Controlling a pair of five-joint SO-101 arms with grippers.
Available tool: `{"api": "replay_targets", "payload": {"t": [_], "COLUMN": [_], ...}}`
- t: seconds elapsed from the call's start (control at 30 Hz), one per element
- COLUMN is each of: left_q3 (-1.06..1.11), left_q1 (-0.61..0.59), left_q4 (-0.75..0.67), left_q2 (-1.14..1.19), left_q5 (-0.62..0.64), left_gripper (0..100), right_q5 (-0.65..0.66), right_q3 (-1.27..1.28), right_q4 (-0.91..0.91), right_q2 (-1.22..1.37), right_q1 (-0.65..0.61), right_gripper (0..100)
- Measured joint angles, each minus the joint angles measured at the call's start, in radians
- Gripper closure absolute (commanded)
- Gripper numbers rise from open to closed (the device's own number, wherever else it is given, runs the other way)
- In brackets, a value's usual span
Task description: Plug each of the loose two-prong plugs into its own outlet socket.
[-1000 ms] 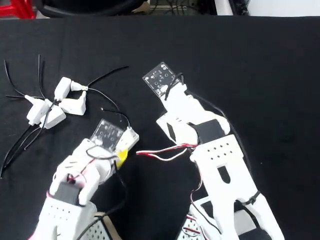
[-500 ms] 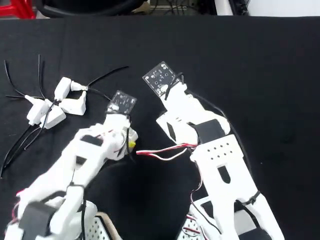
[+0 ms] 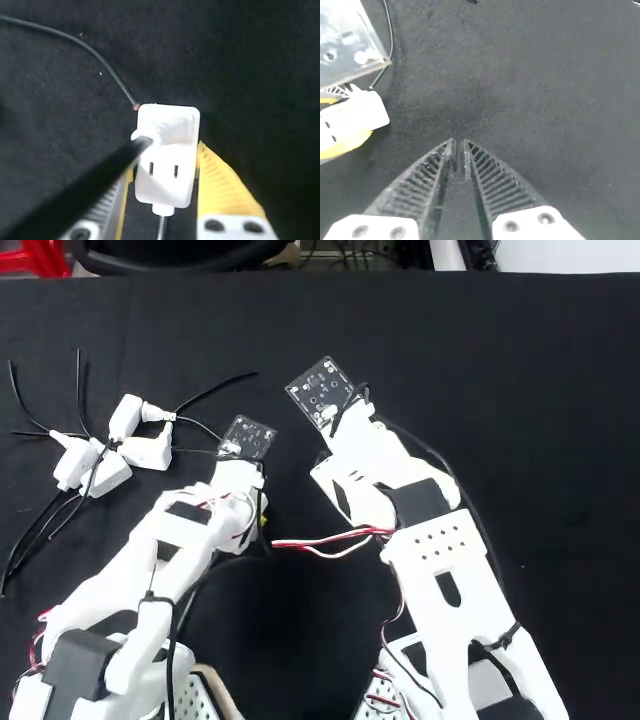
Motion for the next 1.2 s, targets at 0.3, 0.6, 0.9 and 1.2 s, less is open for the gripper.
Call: {"api": "replay_targets", "payload": {"t": [0.3,0.6,0.9,1.2], "left_q3": [-0.081,-0.091,-0.057,0.318], "left_q1": [-0.342,-0.393,-0.390,-0.308], "left_q4": [0.000,0.002,0.020,0.020], "left_q2": [0.018,0.020,-0.074,-0.649], "left_q5": [-0.026,-0.014,0.044,-0.014], "left_gripper": [97,68,82,89], "right_q5": [0.000,-0.002,-0.002,0.048], "right_q3": [0.006,0.049,0.049,0.173], "right_q4": [-0.020,-0.078,-0.081,-0.132], "right_q2": [0.000,0.000,-0.009,-0.017], "right_q1": [0.000,0.000,0.002,0.002], "right_gripper": [98.4,90.2,98.7,98.7]}}
